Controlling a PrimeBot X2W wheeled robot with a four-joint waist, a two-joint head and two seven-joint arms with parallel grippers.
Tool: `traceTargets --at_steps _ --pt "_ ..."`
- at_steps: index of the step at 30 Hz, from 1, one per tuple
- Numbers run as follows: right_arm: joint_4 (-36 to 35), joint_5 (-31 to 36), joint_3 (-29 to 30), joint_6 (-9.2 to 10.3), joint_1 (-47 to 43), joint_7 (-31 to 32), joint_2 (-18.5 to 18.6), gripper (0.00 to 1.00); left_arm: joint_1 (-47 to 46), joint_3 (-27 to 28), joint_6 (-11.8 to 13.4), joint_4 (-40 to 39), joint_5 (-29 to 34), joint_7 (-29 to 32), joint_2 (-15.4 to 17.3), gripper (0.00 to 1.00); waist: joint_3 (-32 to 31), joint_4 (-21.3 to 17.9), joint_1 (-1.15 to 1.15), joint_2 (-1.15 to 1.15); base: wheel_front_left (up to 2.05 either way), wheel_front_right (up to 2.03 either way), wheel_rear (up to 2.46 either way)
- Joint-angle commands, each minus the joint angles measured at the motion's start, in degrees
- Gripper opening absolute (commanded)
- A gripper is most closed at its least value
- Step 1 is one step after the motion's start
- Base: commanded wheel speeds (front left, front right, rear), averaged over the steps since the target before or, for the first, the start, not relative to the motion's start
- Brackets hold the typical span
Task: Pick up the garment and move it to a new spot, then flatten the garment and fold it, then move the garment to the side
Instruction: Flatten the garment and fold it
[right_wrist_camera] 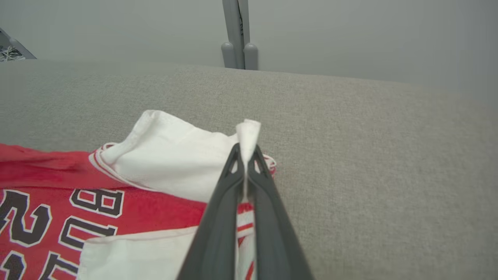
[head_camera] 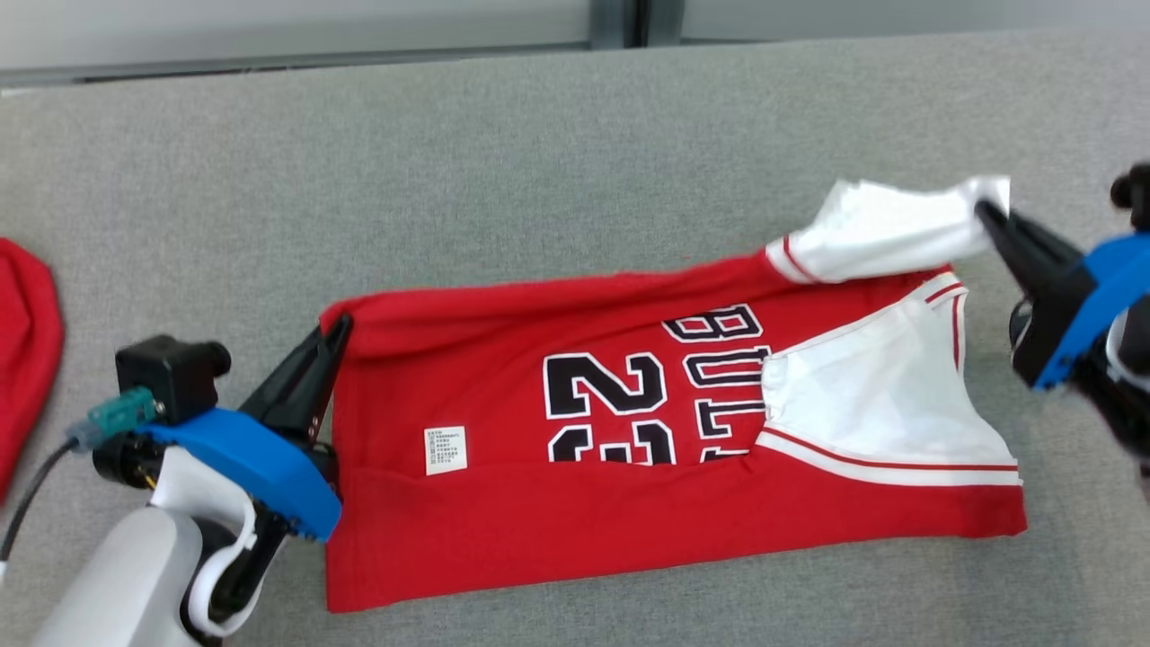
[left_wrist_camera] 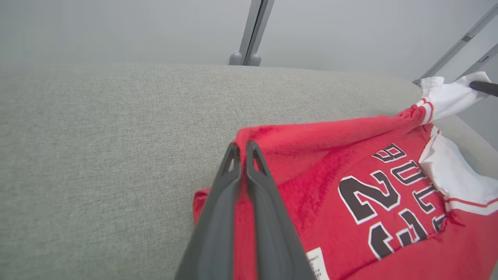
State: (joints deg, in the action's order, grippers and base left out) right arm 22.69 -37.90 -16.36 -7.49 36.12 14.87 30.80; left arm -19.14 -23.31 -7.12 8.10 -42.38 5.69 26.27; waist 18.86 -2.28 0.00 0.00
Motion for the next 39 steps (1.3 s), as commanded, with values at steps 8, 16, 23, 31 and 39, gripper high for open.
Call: traceTargets --at_steps 8,16,23,31,39 --pt "-10.38 1.2 6.13 -0.01 -15.67 4.85 -3.25 0.0 2.47 -5.59 -0.46 5.15 1.46 -6.55 3.32 0.0 -3.1 -1.67 0.0 0.0 0.0 0.0 0.0" --pt "-17.5 4.66 12.28 -0.01 -26.53 11.31 -7.32 0.0 2.9 -6.66 0.24 9.46 3.75 -10.38 3.53 0.15 -4.06 -2.6 0.0 0.0 0.0 0.0 0.0" --pt "-23.83 7.93 17.11 -0.01 -33.8 16.78 -11.96 1.0 4.52 -5.93 3.32 11.46 4.47 -14.25 2.14 1.0 -5.45 -2.85 0.0 0.0 0.0 0.0 0.0" --pt "-27.0 12.03 22.26 -0.01 -32.22 17.54 -14.86 1.0 6.82 -1.53 8.25 10.28 3.0 -19.48 -0.62 1.0 -7.55 -1.56 0.0 0.0 0.0 0.0 0.0" --pt "-16.35 18.75 25.31 -0.01 -24.52 22.95 -18.54 1.0 3.14 -2.31 11.58 9.9 6.85 -20.17 -2.49 1.0 -8.19 0.5 0.0 0.0 0.0 0.0 0.0"
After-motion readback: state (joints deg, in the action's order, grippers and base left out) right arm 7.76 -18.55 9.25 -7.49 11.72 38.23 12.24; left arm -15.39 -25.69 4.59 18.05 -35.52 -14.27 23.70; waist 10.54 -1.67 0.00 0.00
